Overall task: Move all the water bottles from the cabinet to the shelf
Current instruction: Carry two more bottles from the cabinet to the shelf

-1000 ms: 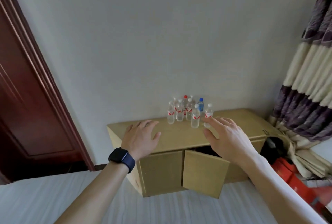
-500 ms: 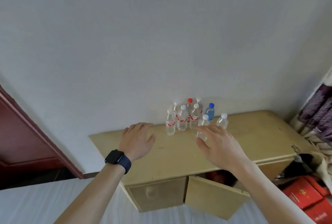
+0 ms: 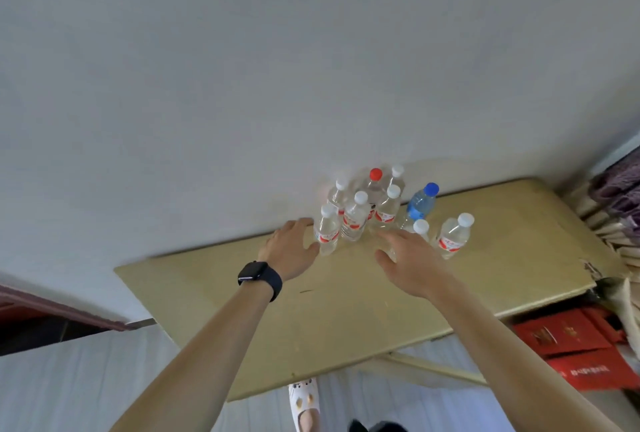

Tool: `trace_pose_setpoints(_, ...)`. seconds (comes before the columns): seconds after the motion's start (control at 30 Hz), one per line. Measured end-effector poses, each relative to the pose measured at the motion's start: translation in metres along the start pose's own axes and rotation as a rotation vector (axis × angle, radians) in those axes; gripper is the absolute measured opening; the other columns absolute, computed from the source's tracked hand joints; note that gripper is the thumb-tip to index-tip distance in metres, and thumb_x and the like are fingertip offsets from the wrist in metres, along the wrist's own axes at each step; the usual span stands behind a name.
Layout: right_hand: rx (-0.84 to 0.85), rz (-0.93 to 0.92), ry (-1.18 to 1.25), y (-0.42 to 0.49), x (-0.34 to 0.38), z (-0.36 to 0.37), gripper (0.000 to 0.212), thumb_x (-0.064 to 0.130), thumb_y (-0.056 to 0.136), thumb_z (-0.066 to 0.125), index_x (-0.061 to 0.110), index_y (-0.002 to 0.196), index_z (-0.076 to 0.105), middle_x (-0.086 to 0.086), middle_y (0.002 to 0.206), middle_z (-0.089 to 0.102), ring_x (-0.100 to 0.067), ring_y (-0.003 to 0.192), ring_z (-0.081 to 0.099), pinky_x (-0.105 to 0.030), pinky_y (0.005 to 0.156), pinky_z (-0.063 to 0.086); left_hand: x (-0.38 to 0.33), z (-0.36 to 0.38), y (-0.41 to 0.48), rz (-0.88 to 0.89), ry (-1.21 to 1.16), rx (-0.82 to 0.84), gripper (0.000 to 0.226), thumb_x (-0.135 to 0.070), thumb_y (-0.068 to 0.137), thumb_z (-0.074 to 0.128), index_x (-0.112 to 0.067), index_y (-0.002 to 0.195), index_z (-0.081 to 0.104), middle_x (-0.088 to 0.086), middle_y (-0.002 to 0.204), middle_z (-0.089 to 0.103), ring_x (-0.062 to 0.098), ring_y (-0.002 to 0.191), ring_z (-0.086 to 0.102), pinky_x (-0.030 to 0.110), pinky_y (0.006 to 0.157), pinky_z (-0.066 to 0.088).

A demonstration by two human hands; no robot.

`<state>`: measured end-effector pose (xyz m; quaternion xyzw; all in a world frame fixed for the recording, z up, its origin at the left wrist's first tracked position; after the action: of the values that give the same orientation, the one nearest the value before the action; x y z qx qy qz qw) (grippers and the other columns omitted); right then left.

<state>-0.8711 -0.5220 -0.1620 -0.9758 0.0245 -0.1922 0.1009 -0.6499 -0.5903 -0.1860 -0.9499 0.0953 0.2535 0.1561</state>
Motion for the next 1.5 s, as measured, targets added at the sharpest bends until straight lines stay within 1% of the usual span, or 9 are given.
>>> trace_pose_setpoints(0.27,-0.022,0.092,-0.001,0.123,-0.012,0.004,0.051,0.032,0.091,0.057,0.026,0.138,0.037,-0.006,0.130,0.050,-0.032,0.112,0.054,-0.044,0.083,0.049,0.009,0.033,0.096,-0.107,-0.321,0.125,0.084,-0.047,0.079,0.074,-0.034,0.148,0.028,0.002,0.145,0.041,0.022,0.127,0.048,0.028,0.090,0.036)
trace_pose_setpoints(0.37,0.073,0.084,-0.082,0.157,-0.015,0.014,0.050,0.034,0.093,0.057,0.026,0.138,0.036,-0.009,0.133,0.049,-0.033,0.111,0.057,-0.043,0.079,0.050,0.014,0.045,0.112,-0.146,-0.325,0.137,0.082,-0.037,0.079,0.076,-0.032,0.148,0.031,0.004,0.142,0.044,0.024,0.125,0.049,0.028,0.090,0.038)
trace_pose_setpoints(0.53,0.158,0.057,-0.126,0.185,-0.024,0.033,0.055,0.026,0.093,0.056,0.019,0.142,0.033,-0.010,0.118,0.060,-0.033,0.104,0.060,-0.042,0.078,0.052,0.016,0.065,0.128,-0.148,-0.315,0.164,0.071,-0.012,0.079,0.070,-0.033,0.140,0.042,0.000,0.134,0.052,0.020,0.116,0.050,0.024,0.082,0.039)
trace_pose_setpoints(0.67,0.130,0.048,-0.074,0.193,-0.030,0.049,0.050,0.026,0.092,0.054,0.016,0.137,0.034,-0.014,0.111,0.062,-0.035,0.098,0.061,-0.041,0.075,0.048,0.020,0.076,0.140,-0.142,-0.299,0.161,0.055,-0.021,0.080,0.071,-0.034,0.130,0.051,-0.005,0.125,0.059,0.020,0.114,0.053,0.029,0.089,0.041)
trace_pose_setpoints(0.87,0.074,-0.012,-0.145,0.193,-0.031,0.064,0.044,0.033,0.100,0.047,0.011,0.136,0.034,-0.017,0.112,0.061,-0.036,0.098,0.060,-0.036,0.067,0.034,0.027,0.081,0.140,-0.123,-0.234,0.139,0.045,-0.046,0.080,0.069,-0.050,0.121,0.050,-0.006,0.107,0.049,0.018,0.096,0.053,0.029,0.079,0.039)
trace_pose_setpoints(1.0,0.038,-0.018,-0.242,0.171,-0.029,0.064,0.052,0.039,0.099,0.049,0.012,0.140,0.034,-0.014,0.108,0.065,-0.034,0.093,0.063,-0.035,0.062,0.036,0.035,0.080,0.123,-0.143,-0.239,0.095,0.037,-0.056,0.080,0.067,-0.055,0.114,0.051,-0.009,0.099,0.045,0.017,0.085,0.054,0.028,0.069,0.037)
trace_pose_setpoints(1.13,0.022,0.044,-0.126,0.119,-0.030,0.074,0.053,0.046,0.099,0.046,0.011,0.137,0.036,-0.012,0.107,0.066,-0.033,0.098,0.063,-0.037,0.069,0.040,0.039,0.075,0.099,-0.076,-0.268,0.073,0.032,-0.047,0.081,0.072,-0.045,0.110,0.058,-0.011,0.109,0.051,0.013,0.090,0.056,0.026,0.072,0.039)
trace_pose_setpoints(1.23,-0.012,0.139,0.004,0.073,-0.035,0.083,0.044,0.048,0.097,0.047,0.012,0.123,0.041,-0.009,0.107,0.068,-0.032,0.097,0.065,-0.035,0.066,0.036,0.040,0.073,0.079,-0.016,-0.292,0.093,0.026,-0.046,0.081,0.072,-0.042,0.102,0.056,-0.021,0.099,0.060,0.004,0.087,0.057,0.021,0.068,0.040)
trace_pose_setpoints(1.5,-0.178,0.399,0.296,-0.066,-0.057,0.072,0.041,0.051,0.090,0.061,0.019,0.088,0.035,0.003,0.072,0.058,-0.028,0.069,0.059,-0.032,0.057,0.031,0.009,0.100,0.028,0.191,-0.171,0.326,0.026,-0.050,0.083,0.071,-0.036,0.098,0.055,-0.009,0.096,0.063,0.014,0.091,0.057,0.030,0.076,0.045)
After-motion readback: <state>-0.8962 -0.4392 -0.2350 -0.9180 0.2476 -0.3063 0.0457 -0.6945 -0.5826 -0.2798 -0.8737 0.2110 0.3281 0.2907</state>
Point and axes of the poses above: each hand's wrist, its own y-axis towards the middle knuckle, its own z-axis out of the palm, x = y × z, the point moved 7 cm from there along y, towards the middle knuckle
